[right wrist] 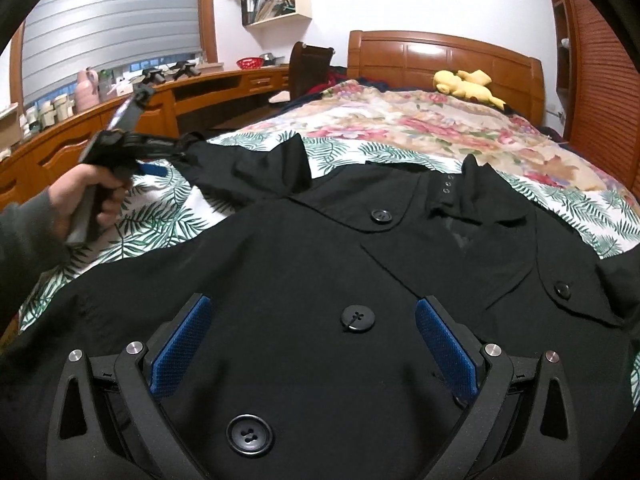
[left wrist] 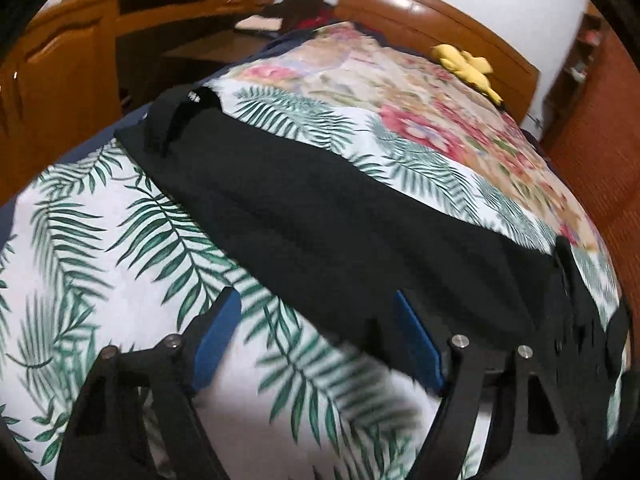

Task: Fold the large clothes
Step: 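Lower the left gripper onto the coat sleeve nearest it and close, then lift the held sleeve with the left gripper and fold it across the coat body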

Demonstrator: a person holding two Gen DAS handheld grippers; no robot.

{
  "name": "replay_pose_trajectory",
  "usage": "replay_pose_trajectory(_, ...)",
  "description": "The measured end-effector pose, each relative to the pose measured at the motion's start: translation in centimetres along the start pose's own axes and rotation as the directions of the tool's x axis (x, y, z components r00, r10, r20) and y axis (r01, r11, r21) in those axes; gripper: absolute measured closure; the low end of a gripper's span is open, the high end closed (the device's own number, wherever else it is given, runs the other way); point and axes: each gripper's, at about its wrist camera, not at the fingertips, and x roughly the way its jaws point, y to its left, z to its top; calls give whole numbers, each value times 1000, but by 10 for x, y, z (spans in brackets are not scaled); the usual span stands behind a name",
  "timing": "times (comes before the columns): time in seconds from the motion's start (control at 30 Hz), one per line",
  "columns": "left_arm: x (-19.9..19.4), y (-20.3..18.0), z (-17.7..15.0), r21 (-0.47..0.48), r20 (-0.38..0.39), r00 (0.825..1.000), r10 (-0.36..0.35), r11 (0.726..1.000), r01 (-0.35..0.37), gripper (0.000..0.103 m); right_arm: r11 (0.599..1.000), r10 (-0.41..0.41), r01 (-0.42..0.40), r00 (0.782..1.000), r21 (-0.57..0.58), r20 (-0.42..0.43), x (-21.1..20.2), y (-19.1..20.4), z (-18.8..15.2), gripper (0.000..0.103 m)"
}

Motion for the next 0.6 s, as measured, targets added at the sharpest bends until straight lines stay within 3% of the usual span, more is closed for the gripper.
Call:
replay_pose_trajectory(0.13, 22, 6, 7, -58, -37, 999, 24, 998, -26, 32, 1000, 8, -8, 1000, 8, 1, 0, -1, 0, 0)
replay_pose_trajectory(0.23, 33, 13, 10, -108, -44, 999, -11, 994, 7, 47, 1000, 13, -13, 1000, 12, 3, 0, -2, 0, 0)
replay_pose_trajectory(0.3, 33, 15, 12, -143, -33, 998, -60, 988, 55, 76, 1000, 17, -17, 1000, 17, 4, 0, -3, 0, 0)
replay_pose_trajectory(0.37, 35, 14, 13, -150, -45, 996, -74, 986, 66, 97, 999, 24, -24, 1000, 26, 5, -1, -4, 0, 0)
replay_pose_trajectory(0.4, 36, 11, 15, -137, -45, 996, -71, 988, 64, 101, 999, 27, -27, 1000, 31, 4, 0, -5, -1, 0)
replay_pose_trajectory(0.6, -4, -37, 19, 48, 43, 999, -25, 999, 23, 103, 999, 28, -29, 1000, 35, 10, -2, -5, -2, 0)
